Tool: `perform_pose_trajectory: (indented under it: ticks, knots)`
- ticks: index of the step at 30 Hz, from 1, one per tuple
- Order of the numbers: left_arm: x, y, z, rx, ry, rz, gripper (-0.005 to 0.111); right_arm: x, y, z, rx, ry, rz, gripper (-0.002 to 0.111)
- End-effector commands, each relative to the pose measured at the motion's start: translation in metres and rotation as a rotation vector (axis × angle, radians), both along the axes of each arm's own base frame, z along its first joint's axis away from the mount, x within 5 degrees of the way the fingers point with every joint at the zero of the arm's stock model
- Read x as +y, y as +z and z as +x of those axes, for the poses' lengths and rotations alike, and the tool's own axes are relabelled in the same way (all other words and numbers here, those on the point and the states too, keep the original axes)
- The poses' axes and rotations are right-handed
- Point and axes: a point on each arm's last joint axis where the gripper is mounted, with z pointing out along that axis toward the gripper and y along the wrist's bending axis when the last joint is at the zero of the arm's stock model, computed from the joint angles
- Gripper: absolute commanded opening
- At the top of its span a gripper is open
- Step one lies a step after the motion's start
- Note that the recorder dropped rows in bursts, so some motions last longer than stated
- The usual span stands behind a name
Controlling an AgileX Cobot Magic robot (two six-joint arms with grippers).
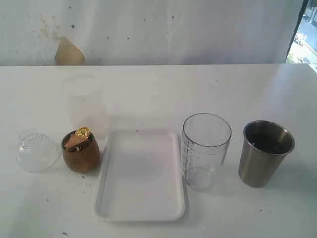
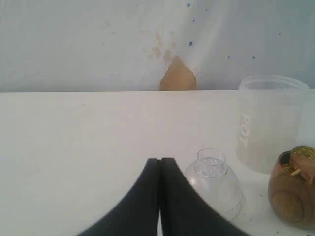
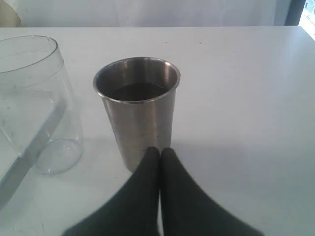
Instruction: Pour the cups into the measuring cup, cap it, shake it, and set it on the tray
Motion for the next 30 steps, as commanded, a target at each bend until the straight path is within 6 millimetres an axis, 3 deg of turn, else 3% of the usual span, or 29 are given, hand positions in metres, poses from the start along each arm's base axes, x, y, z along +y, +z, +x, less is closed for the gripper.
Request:
perform_pose_trajectory:
  ticks: [1, 8, 17, 20, 27, 30]
  knots:
    - [0.0, 0.0, 0.0, -0.01, -0.003, -0.01, 0.0, 0.0, 0.0, 0.0, -0.014, -0.003, 0.0, 0.0]
    - [-0.001, 0.003, 0.0, -0.048, -0.003, -0.033, 0.0, 0.0, 0.0, 0.0, -0.014, -0.003, 0.0, 0.0]
    - [0.003, 0.047, -0.007, -0.554, -0.038, -0.506, 0.0, 0.0, 0.0, 0.0, -0.014, -0.003, 0.0, 0.0]
    - [0.003, 0.05, -0.009, -0.592, -0.07, -0.578, 0.0, 0.0, 0.0, 0.0, -0.014, -0.003, 0.0, 0.0]
    - [-0.007, 0.083, -0.001, -0.465, -0.141, -0.491, 0.002, 0.0, 0.0, 0.0, -0.014, -0.003, 0.0, 0.0]
    - [-0.018, 0.093, 0.011, -0.428, -0.235, -0.334, 0.022, 0.0, 0.0, 0.0, -0.014, -0.003, 0.0, 0.0]
